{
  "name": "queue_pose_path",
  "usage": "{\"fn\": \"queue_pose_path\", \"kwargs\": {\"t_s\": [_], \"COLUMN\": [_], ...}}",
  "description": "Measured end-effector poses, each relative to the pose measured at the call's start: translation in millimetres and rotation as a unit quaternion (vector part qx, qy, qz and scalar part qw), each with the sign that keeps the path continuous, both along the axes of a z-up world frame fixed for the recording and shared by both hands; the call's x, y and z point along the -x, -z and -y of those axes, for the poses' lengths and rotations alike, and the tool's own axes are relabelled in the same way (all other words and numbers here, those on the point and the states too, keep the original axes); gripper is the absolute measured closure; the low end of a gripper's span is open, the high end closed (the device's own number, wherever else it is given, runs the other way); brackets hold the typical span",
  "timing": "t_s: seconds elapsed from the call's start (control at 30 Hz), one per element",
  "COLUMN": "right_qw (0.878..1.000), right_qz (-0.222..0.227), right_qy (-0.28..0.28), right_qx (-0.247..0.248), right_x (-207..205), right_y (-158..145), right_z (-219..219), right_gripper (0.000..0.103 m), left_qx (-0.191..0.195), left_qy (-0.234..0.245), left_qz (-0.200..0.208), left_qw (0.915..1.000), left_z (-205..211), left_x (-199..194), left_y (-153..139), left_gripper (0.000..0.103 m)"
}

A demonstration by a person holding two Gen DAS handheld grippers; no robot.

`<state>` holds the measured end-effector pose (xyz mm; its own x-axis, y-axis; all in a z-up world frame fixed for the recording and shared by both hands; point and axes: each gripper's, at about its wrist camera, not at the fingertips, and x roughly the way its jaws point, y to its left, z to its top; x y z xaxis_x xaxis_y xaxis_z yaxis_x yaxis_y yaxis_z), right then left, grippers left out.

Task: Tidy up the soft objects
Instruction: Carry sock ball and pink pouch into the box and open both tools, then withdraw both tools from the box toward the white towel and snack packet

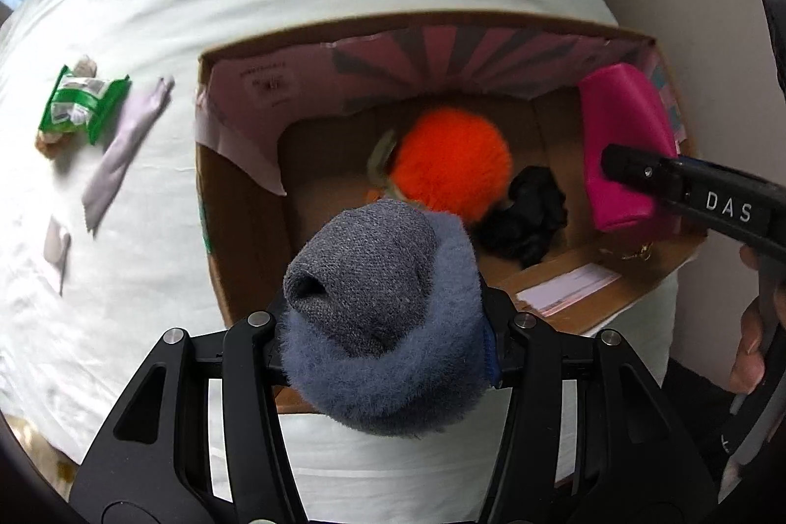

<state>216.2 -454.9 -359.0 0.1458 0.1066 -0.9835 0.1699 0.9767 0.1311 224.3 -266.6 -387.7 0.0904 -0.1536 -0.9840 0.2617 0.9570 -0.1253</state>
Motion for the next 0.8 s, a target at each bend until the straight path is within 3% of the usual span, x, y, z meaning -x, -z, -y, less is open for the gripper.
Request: {"fn": "queue_pose_path", "kwargs": {"t_s": [0.03,0.1,0.13,0.17,0.23,0.6,0.8], "right_qw": [1.0,1.0,1.0,1.0,0.999,0.997,0.997], "right_qz": [-0.003,-0.002,0.003,0.011,0.033,0.056,0.07], "right_qy": [-0.002,-0.002,-0.002,0.0,0.008,0.023,0.017], "right_qx": [-0.003,-0.014,-0.021,-0.026,-0.028,-0.041,-0.035], "right_x": [-1,-2,-3,-5,-3,14,23], "right_y": [3,6,5,5,-2,-22,-49], "right_z": [0,0,1,3,7,15,5], "right_gripper": [0.06,0.055,0.045,0.026,0.0,0.0,0.0], "left_qx": [-0.001,0.003,0.004,-0.001,-0.013,-0.009,0.009], "left_qy": [0.001,0.004,0.009,0.014,0.03,0.016,0.018], "left_qz": [0.001,0.013,0.02,0.028,0.051,0.052,0.07], "left_qw": [1.0,0.9999,0.9998,0.9995,0.9981,0.9985,0.9973], "left_z": [1,2,2,4,6,-9,-17], "left_x": [0,-1,-2,-2,0,9,18], "left_y": [0,-5,-8,-13,-21,-41,-69], "left_gripper": [0.054,0.037,0.016,0.001,0.0,0.0,0.0]}}
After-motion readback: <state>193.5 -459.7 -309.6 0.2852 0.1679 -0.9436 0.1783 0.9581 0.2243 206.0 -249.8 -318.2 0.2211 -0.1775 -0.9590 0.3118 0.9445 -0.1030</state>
